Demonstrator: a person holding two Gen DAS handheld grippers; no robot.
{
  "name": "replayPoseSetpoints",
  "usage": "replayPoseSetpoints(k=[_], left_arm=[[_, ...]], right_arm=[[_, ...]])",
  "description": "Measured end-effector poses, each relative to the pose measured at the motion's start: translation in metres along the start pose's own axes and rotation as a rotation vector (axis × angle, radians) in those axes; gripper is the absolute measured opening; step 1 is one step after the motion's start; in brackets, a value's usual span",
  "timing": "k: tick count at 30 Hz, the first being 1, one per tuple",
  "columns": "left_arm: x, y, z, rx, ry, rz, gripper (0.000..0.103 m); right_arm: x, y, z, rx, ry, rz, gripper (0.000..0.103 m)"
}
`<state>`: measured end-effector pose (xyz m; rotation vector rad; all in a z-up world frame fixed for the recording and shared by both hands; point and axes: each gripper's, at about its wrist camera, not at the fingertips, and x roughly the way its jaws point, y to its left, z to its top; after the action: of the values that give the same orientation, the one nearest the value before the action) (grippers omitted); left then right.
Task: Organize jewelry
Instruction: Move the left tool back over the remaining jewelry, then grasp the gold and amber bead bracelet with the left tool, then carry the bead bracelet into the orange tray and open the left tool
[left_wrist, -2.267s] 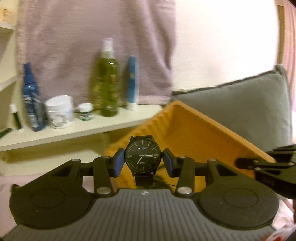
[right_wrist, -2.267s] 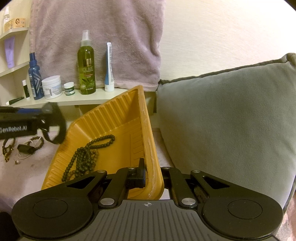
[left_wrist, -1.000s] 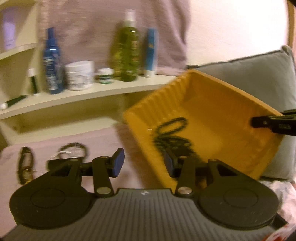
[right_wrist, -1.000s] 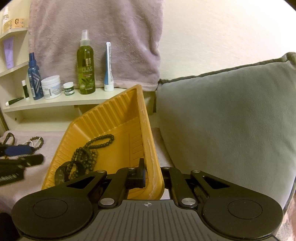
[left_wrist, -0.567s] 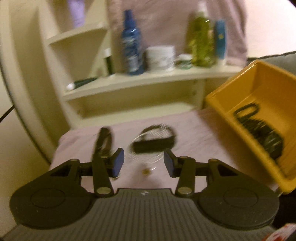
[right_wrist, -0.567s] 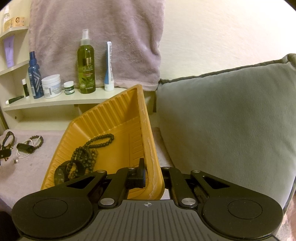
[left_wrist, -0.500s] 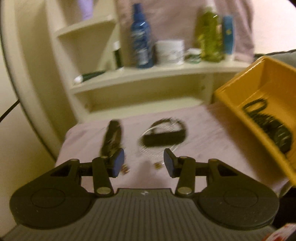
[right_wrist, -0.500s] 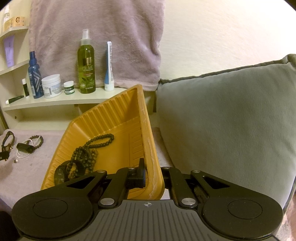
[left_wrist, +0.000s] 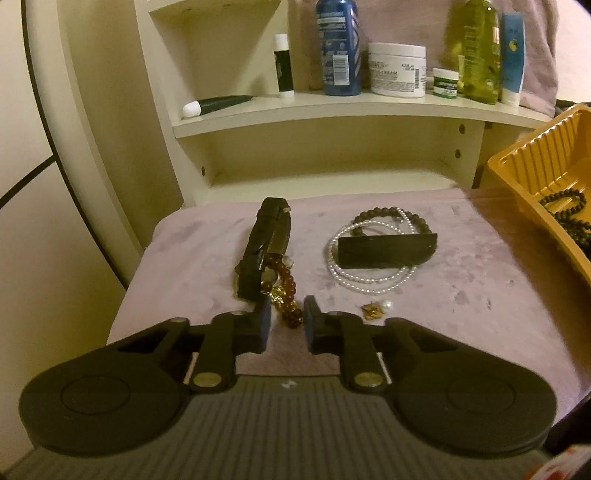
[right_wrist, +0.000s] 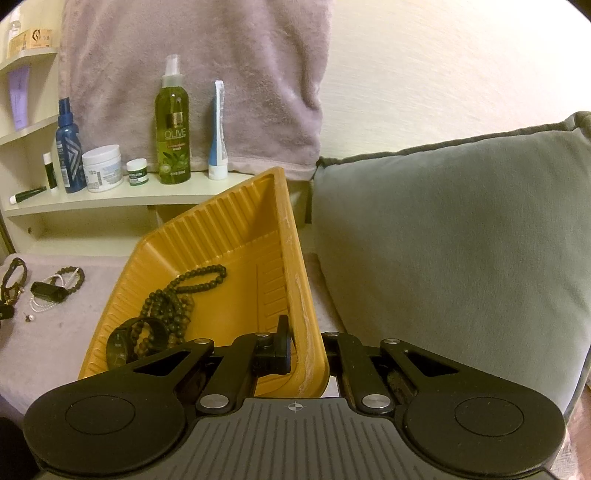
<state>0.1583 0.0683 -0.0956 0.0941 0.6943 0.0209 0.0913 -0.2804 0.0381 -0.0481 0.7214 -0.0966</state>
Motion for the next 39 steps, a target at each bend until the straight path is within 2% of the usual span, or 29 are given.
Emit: replayPoseSetpoints(k=[1, 4, 8, 16, 29, 39], left_arm=[[0.001, 0.000, 0.000, -0.001, 0.005, -0.003, 0.008], [0.003, 0.000, 0.001, -0.002, 0.010, -0.012, 0.005], [-0.001, -0.001, 0.002, -0.007, 0.004, -0.019, 0.004], [-0.028, -0.014, 0.018, 0.002, -0.062, -0.066, 0.004], [-0.065, -0.047, 0.049, 0.040, -0.149, -0.201, 0.004], [-0.088, -0.090, 0.076, 0.067, -0.205, -0.356, 0.004]], right_arm=[[0.000, 0.000, 0.000, -0.001, 0.000, -0.001, 0.006], [0.000, 0.000, 0.000, 0.000, 0.000, -0.001, 0.006], [0.000, 0.000, 0.000, -0.001, 0.000, 0.000, 0.006], [0.000, 0.000, 0.000, 0.000, 0.000, -0.001, 0.006], [0.000, -0.001, -0.001, 0.002, -0.003, 0.001, 0.006], [0.000, -0.001, -0.001, 0.002, -0.006, 0.002, 0.006]])
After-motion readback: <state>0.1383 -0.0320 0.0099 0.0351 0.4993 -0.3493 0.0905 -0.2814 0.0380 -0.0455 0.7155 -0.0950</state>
